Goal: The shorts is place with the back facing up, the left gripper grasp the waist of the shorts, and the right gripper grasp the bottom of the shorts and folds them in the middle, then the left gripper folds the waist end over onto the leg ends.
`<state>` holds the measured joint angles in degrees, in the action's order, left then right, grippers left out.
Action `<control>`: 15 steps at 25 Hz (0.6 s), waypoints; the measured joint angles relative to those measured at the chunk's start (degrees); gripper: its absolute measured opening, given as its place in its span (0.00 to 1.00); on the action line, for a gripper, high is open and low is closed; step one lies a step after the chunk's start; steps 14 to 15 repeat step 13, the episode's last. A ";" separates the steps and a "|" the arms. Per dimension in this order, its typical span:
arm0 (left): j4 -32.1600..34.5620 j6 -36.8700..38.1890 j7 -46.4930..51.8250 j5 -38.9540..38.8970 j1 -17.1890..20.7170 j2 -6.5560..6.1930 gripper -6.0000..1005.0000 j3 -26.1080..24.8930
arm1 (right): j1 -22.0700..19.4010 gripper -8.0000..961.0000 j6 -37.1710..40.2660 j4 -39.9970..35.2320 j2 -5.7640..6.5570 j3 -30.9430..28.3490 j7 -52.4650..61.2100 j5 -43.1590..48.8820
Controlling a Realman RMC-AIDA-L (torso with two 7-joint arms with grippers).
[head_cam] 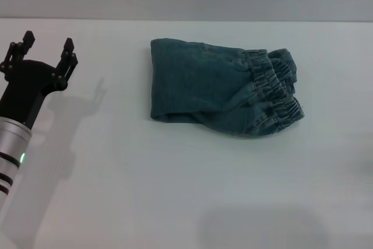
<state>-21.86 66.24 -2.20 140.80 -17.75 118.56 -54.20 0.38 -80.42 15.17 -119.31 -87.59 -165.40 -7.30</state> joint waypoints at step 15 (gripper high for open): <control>-0.28 0.01 0.63 0.32 1.91 0.09 0.78 0.14 | -0.07 0.73 -1.42 -0.82 0.04 0.27 -0.02 -0.08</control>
